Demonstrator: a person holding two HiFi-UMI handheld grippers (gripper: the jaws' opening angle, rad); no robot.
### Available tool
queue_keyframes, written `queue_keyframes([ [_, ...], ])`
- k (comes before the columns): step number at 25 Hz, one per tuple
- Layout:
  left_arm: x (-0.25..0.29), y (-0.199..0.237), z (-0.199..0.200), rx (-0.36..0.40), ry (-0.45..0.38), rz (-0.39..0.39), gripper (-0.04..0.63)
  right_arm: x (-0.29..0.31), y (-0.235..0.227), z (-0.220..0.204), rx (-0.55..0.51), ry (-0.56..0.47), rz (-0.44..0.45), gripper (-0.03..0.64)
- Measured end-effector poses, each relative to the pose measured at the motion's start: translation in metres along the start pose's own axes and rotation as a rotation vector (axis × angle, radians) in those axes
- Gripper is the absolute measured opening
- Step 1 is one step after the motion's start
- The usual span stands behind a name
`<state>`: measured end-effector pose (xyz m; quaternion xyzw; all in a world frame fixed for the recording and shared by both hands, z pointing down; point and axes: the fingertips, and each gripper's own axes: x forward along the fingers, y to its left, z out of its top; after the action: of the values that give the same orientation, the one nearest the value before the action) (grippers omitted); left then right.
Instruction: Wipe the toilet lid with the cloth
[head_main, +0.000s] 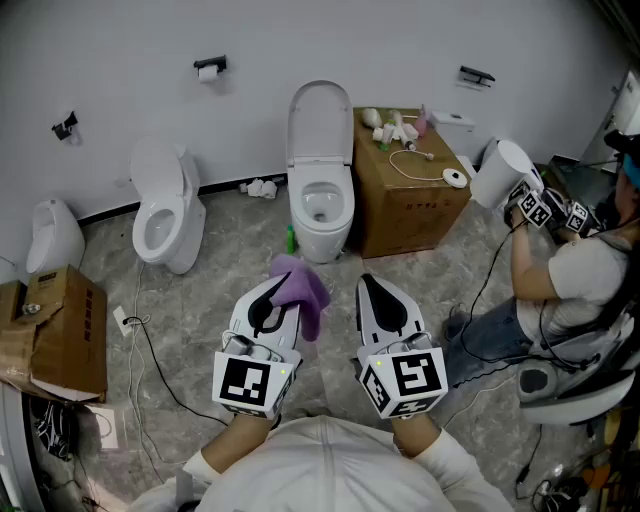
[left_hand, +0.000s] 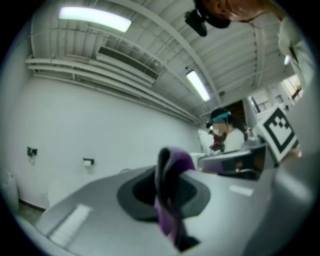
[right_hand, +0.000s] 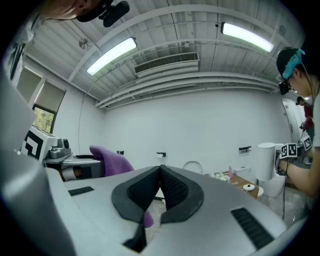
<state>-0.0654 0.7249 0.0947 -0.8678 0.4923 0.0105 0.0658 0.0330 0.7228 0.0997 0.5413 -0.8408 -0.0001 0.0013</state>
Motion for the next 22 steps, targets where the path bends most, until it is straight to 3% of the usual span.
queue_keyframes([
  [22, 0.031, -0.008, -0.016, -0.034, 0.022, 0.017, 0.017, 0.009, -0.035, -0.018, 0.063, 0.028, 0.019, 0.014],
])
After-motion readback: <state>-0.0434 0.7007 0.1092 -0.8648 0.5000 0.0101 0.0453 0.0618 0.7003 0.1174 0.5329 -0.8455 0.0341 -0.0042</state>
